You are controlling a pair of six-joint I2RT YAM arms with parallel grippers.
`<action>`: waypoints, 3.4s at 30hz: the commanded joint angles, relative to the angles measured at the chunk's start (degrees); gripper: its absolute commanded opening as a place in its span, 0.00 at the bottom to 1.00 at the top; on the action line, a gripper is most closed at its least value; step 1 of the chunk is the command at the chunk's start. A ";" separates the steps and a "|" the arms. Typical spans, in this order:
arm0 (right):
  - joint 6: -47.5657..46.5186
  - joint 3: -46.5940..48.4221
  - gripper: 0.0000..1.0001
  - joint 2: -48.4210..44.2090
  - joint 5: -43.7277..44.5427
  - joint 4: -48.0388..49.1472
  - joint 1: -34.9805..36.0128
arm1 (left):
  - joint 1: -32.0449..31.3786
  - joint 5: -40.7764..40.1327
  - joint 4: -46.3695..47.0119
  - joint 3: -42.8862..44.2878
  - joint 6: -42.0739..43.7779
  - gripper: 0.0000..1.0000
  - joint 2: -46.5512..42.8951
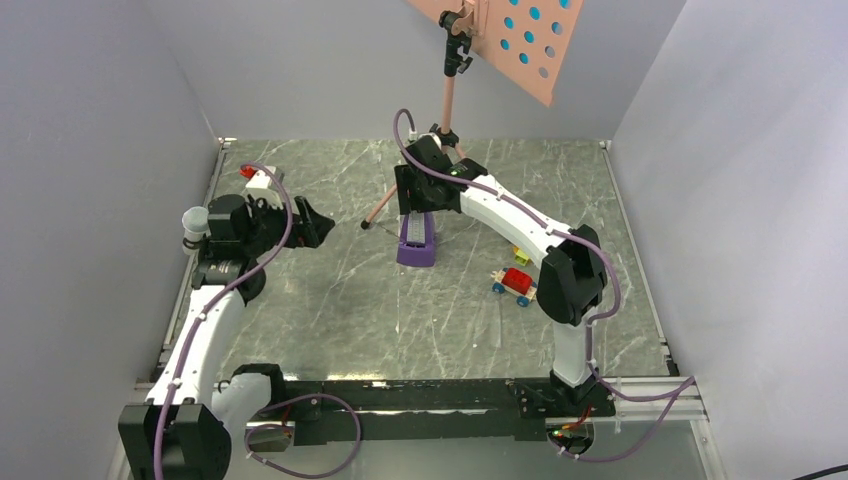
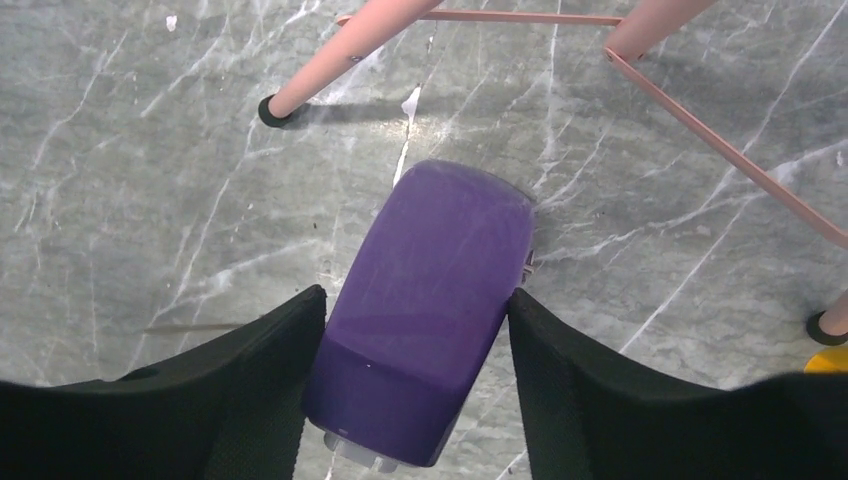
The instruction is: Pack up the instrument practice props
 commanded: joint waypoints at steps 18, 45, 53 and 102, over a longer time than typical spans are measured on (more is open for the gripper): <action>-31.36 -11.78 0.30 -11.62 -30.84 8.82 1.12 | 1.62 16.34 -0.11 -0.12 9.97 0.99 -0.40; -52.13 -24.92 0.96 -36.42 -48.51 6.79 -8.35 | -20.42 26.27 -11.88 14.10 50.12 0.96 16.68; -58.85 -40.81 0.85 -42.75 -47.12 10.04 -10.65 | -22.94 27.38 -26.15 28.76 63.03 0.89 29.07; -52.17 -46.64 0.59 -28.29 -55.10 30.65 -9.01 | -27.56 23.98 -32.37 29.23 67.72 0.01 34.41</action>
